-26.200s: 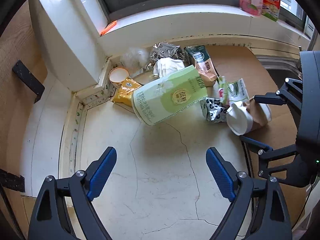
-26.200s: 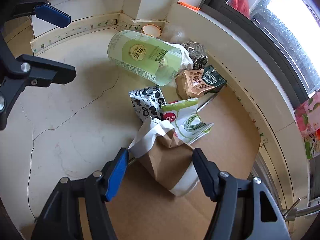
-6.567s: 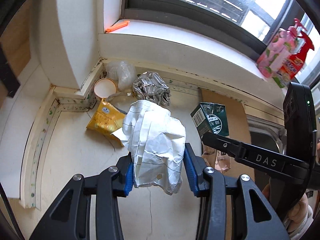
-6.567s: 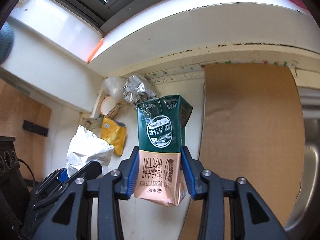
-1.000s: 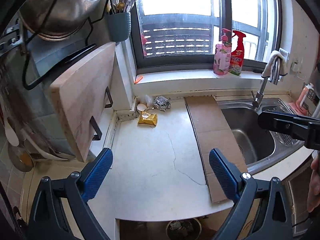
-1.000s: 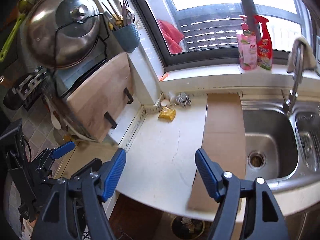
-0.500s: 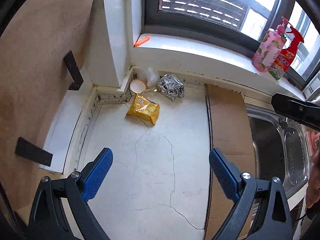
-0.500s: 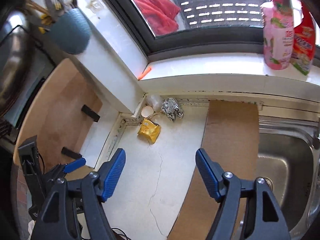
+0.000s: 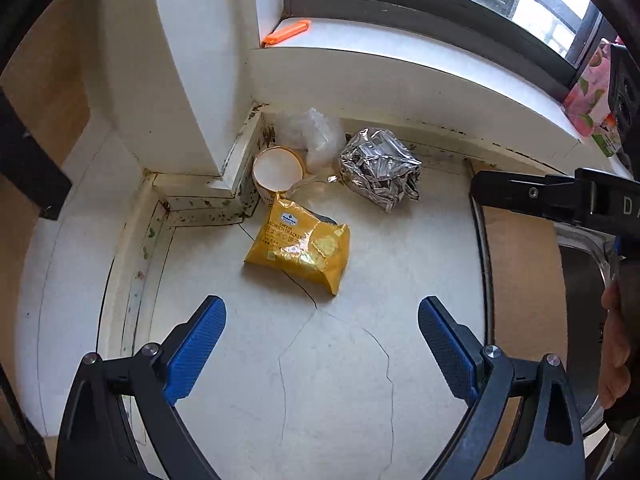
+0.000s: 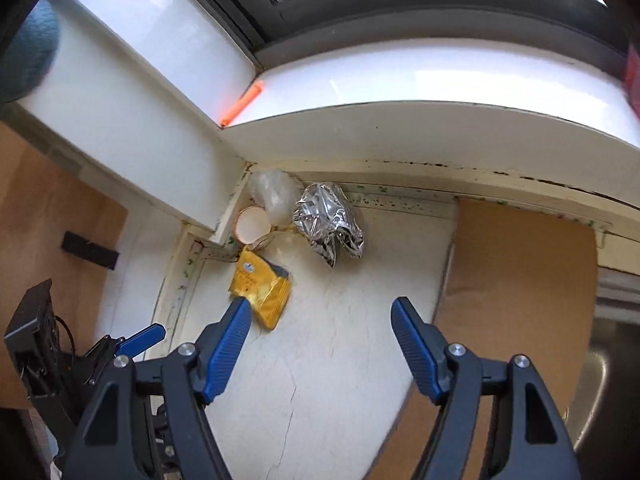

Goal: Collect trash
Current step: 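Grasp the yellow cracker packet with left tool while right tool grasps the foil ball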

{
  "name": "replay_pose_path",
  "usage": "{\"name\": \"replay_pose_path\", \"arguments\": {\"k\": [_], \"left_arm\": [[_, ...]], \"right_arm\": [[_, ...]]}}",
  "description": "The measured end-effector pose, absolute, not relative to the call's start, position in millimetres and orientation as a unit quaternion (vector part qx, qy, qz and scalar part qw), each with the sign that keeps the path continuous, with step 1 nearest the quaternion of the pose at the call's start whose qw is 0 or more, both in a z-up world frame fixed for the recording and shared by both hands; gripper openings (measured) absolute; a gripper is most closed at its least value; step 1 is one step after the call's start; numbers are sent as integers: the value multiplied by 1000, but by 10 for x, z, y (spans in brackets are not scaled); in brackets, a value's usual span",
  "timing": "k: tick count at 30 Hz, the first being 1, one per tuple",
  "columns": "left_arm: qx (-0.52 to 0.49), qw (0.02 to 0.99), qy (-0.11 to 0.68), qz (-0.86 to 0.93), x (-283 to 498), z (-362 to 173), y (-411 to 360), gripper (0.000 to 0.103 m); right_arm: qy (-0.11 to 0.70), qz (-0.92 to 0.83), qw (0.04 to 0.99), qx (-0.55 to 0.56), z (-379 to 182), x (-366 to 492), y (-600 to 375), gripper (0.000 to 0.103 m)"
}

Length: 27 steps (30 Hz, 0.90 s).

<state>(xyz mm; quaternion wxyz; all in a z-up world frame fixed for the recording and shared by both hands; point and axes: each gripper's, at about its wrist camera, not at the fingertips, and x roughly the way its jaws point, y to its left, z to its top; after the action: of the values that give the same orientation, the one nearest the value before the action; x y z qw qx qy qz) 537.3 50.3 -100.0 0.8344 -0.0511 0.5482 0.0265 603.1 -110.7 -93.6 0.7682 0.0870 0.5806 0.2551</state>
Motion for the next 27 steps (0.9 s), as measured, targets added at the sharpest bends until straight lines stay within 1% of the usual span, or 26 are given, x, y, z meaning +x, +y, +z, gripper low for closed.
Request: {"name": "replay_pose_path", "arguments": {"k": [7, 16, 17, 18, 19, 20, 21, 22, 24, 25, 27], "left_arm": [[-65, 814, 577, 27, 5812, -1484, 643, 96], [-46, 809, 584, 36, 6113, -1789, 654, 95], [-49, 809, 584, 36, 6133, -1809, 662, 92], [-54, 809, 584, 35, 6144, -1825, 670, 84], [-61, 808, 585, 32, 6163, -1844, 681, 82], [-65, 809, 583, 32, 6194, -1853, 681, 80], [-68, 813, 578, 28, 6196, -1845, 681, 74], [-68, 816, 574, 25, 6195, -1839, 675, 71], [-68, 819, 569, 22, 6192, -1844, 703, 52], [-70, 821, 567, 21, 6183, -1836, 700, 49], [-74, 823, 563, 24, 6169, -1824, 718, 33]], "right_arm": [[589, 255, 764, 67, -1327, 6366, -807, 73], [596, 258, 759, 47, -1650, 6537, -587, 73], [595, 257, 760, 42, -1672, 6536, -575, 73], [595, 256, 761, 37, -1700, 6562, -549, 73], [595, 255, 761, 33, -1724, 6559, -541, 72], [588, 256, 767, 26, -1720, 6544, -534, 65], [587, 257, 767, 19, -1723, 6555, -541, 55], [586, 263, 766, 16, -1727, 6542, -537, 55], [585, 266, 766, 10, -1723, 6498, -538, 55], [585, 267, 766, 8, -1720, 6470, -549, 55], [587, 268, 764, 10, -1717, 6407, -576, 55]]}}
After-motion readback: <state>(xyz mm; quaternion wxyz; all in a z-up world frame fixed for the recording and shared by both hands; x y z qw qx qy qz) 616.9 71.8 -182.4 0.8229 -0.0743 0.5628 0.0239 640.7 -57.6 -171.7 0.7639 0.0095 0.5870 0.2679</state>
